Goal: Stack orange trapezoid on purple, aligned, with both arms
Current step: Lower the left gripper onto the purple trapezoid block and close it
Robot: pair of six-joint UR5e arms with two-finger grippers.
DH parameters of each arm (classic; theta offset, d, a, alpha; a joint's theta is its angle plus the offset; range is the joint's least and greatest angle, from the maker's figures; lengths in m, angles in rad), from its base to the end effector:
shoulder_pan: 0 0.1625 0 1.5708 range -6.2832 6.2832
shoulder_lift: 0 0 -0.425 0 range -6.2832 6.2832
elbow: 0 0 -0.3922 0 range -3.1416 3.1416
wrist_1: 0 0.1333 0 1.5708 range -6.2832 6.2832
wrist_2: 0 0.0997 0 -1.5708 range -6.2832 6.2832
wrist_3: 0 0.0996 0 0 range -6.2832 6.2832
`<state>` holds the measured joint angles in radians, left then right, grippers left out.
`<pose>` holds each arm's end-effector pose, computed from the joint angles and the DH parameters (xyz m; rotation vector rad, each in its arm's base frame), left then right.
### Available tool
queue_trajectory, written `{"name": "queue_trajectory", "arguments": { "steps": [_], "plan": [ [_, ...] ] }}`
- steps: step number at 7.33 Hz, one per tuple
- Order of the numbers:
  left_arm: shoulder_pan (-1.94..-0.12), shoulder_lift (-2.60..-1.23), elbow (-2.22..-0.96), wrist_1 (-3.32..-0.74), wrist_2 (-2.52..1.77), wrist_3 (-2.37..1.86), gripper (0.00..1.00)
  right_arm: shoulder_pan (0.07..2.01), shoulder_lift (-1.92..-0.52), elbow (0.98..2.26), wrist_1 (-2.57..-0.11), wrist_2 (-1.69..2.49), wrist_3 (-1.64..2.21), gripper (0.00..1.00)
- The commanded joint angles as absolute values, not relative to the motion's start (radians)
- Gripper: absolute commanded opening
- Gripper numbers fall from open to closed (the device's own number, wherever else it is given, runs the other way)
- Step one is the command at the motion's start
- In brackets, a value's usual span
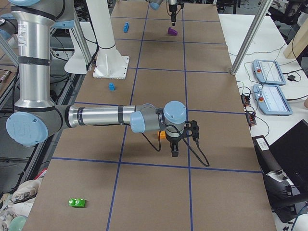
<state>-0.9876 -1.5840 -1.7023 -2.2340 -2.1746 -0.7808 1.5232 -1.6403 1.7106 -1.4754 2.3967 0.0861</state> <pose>0.2233 -0.4779 0.5155 0.2475 0.9336 0.0618 0.0376 -0.4735 0.6091 0.1008 -0.8324 -0.0322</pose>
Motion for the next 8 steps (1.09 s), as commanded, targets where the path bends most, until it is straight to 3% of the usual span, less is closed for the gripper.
{"name": "queue_trajectory", "arguments": {
  "steps": [1, 8],
  "plan": [
    [-0.942, -1.569, -1.694, -2.235, -2.117, -0.779, 1.00, 1.522, -1.641, 1.707, -1.471, 2.398, 0.103, 1.00],
    [-0.888, -1.577, -1.626, -2.237, -2.111, -0.778, 1.00, 1.522, -1.628, 1.706, -1.474, 2.401, 0.106, 1.00]
  ]
}}
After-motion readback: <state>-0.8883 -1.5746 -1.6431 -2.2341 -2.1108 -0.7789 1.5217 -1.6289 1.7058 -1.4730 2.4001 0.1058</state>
